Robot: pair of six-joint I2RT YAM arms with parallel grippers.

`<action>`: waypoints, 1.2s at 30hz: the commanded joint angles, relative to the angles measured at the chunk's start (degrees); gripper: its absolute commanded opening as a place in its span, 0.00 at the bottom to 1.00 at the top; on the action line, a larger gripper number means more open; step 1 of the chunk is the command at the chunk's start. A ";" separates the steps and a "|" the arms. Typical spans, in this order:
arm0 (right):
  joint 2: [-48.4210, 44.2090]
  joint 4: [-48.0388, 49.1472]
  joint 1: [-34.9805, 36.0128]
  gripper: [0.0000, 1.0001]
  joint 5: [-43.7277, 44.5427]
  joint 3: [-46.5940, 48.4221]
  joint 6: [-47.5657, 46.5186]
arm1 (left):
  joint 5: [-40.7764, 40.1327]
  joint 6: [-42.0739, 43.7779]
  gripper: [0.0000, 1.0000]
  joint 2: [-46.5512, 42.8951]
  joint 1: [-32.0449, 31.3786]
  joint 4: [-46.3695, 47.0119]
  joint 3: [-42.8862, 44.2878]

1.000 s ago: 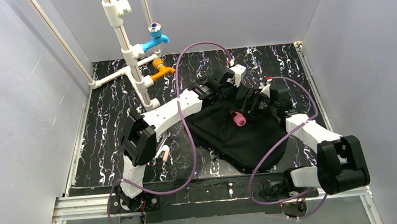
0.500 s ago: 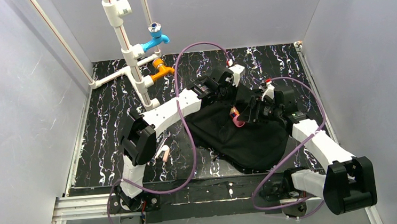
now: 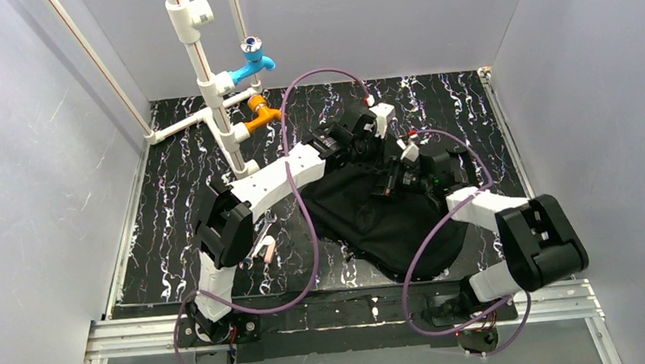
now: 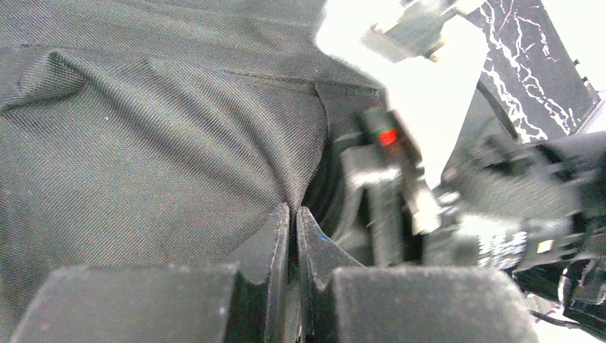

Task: Pack the student bag
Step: Place the personal item in the student bag.

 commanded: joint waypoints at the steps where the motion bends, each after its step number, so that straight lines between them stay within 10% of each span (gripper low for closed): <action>1: 3.32 12.05 2.52 0.13 -4.15 0.38 3.25 | 7.65 -2.91 0.00 -3.90 -0.84 2.18 1.66; 6: 2.76 4.25 0.87 0.07 -2.91 0.49 -4.15 | 7.39 -3.13 0.00 -4.03 -0.05 2.74 0.30; 12: -10.70 -26.70 -2.07 0.37 11.11 5.65 -17.18 | 5.33 -0.33 0.00 -4.59 2.07 -1.97 -0.04; 18: -21.48 -45.30 -2.07 0.49 21.65 11.36 -24.98 | 7.24 -0.53 0.34 -6.62 3.24 -4.15 -0.26; 26: -25.32 -47.18 -1.27 0.55 14.80 11.23 -28.11 | 3.41 2.86 0.51 -25.25 3.27 -9.82 -17.75; 36: -24.69 -43.09 7.28 0.64 14.71 12.80 -24.78 | -20.96 -5.14 0.82 -54.04 4.82 -23.71 -48.59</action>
